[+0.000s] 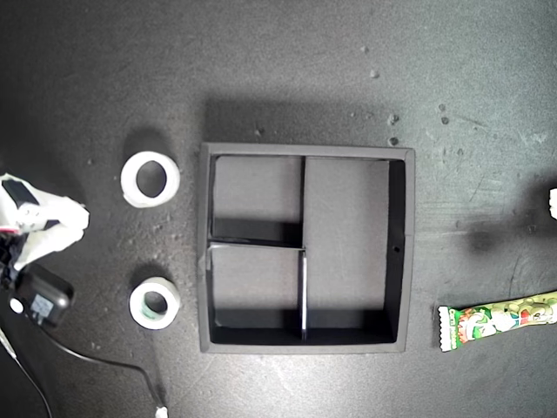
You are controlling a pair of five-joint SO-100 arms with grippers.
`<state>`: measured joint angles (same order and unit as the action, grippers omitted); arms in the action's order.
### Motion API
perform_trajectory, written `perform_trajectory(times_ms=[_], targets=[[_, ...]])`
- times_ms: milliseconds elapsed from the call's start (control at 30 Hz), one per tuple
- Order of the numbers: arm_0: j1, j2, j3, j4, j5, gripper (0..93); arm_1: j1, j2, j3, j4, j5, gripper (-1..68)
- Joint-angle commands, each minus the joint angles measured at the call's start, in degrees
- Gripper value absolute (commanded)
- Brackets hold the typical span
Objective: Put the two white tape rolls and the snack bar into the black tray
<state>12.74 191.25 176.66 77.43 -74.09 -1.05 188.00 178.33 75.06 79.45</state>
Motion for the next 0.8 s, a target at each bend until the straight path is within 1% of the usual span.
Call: perform_trajectory(times_ms=[0,467,500,533,567,600,633,667,700,767], targets=[[0.88,2.64,3.16,2.20,0.35,0.4,0.35,-0.26,0.70,0.53,-9.93,0.0],[0.35,2.64,3.16,2.20,0.53,0.2,0.26,-0.26,0.70,0.53,-9.93,0.0],[-1.67,2.64,3.16,2.11,2.02,0.3,0.44,-0.26,0.70,0.62,-9.40,0.0],[-4.83,2.64,3.16,1.85,5.10,0.3,1.05,-0.26,0.70,0.35,-7.21,0.0],[-8.17,2.72,3.16,1.85,4.57,0.3,1.85,-0.26,0.70,0.35,-4.92,0.0],[-11.34,2.81,3.16,2.02,1.76,0.4,2.55,-0.26,0.70,-0.35,-2.46,0.0],[-14.15,2.81,3.16,2.46,-4.31,0.4,3.43,-0.26,0.70,-0.44,-2.11,0.0],[-16.44,2.81,3.16,2.46,-6.59,0.4,4.39,-0.26,0.70,-0.88,-0.53,0.0],[-18.19,2.81,3.16,2.46,-6.33,0.4,5.01,-0.26,0.70,-0.97,1.14,0.0],[-20.21,2.81,3.16,2.46,-2.11,0.4,4.92,-0.26,0.70,-0.97,5.19,0.0]])
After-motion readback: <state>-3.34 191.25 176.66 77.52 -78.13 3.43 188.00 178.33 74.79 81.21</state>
